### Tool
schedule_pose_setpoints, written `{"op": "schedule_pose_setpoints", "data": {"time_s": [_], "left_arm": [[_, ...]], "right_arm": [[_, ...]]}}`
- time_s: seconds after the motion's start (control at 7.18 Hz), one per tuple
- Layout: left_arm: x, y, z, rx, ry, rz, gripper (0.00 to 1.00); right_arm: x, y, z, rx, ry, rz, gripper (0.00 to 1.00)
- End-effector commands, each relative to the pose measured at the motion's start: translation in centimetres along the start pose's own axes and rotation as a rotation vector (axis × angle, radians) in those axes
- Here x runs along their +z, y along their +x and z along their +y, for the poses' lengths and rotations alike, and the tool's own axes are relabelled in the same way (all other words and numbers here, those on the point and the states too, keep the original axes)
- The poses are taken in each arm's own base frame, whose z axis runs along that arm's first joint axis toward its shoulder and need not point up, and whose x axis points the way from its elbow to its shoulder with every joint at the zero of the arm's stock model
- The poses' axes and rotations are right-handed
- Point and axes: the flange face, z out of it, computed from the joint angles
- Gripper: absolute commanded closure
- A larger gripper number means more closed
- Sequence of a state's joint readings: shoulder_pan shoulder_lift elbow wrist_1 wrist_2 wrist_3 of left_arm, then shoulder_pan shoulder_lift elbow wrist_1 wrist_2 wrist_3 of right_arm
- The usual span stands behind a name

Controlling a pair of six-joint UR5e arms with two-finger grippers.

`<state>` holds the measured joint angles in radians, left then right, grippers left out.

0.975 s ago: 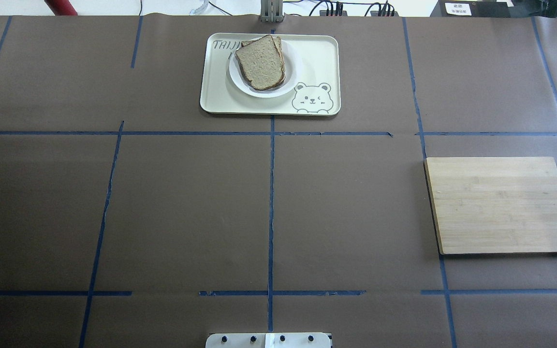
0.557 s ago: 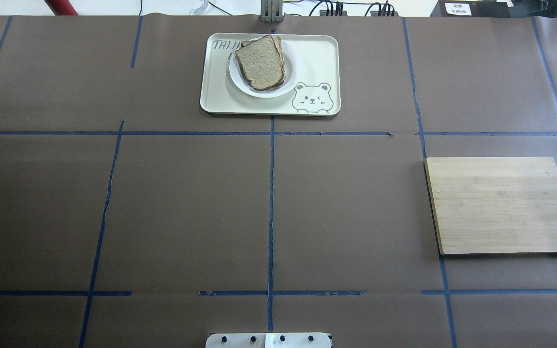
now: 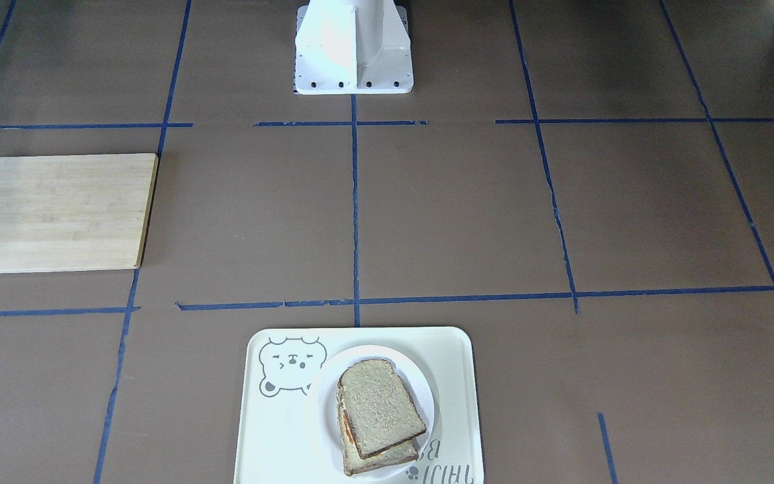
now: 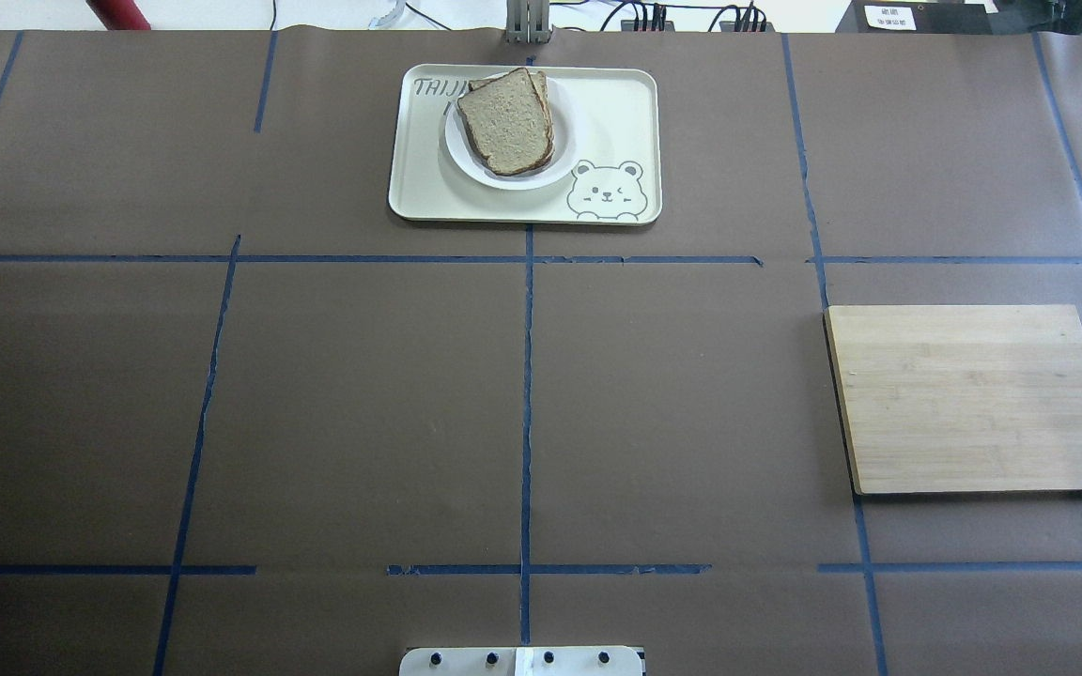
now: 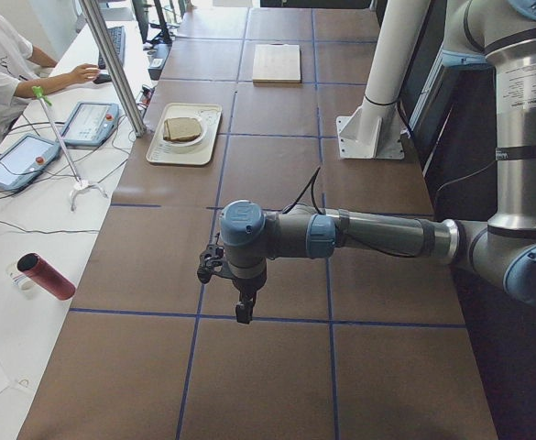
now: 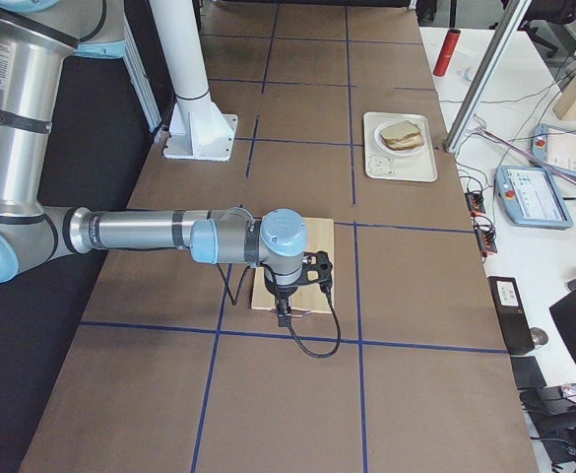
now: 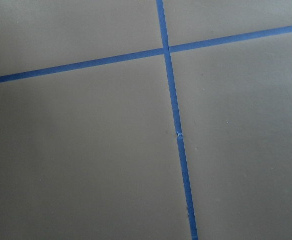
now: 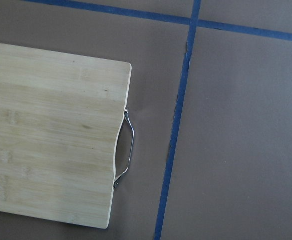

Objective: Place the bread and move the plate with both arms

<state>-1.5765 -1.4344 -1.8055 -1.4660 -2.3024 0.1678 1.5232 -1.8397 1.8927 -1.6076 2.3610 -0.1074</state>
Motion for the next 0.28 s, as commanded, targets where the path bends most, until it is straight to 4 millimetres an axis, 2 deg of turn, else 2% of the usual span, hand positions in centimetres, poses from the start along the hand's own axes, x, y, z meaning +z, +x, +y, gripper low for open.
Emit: {"op": "schedule_pose_setpoints", "data": {"time_s": [0.0,0.14], "left_arm": [[-0.13,0.10,0.04,0.001,0.003,0.000,0.00],[-0.13,0.10,0.04,0.003,0.003,0.000,0.00]], "right_arm": [[0.20,0.13,0.14,0.003,-0.005,0.001,0.00],[0.17,0.16,0.17,0.005,-0.005,0.000,0.00]]}}
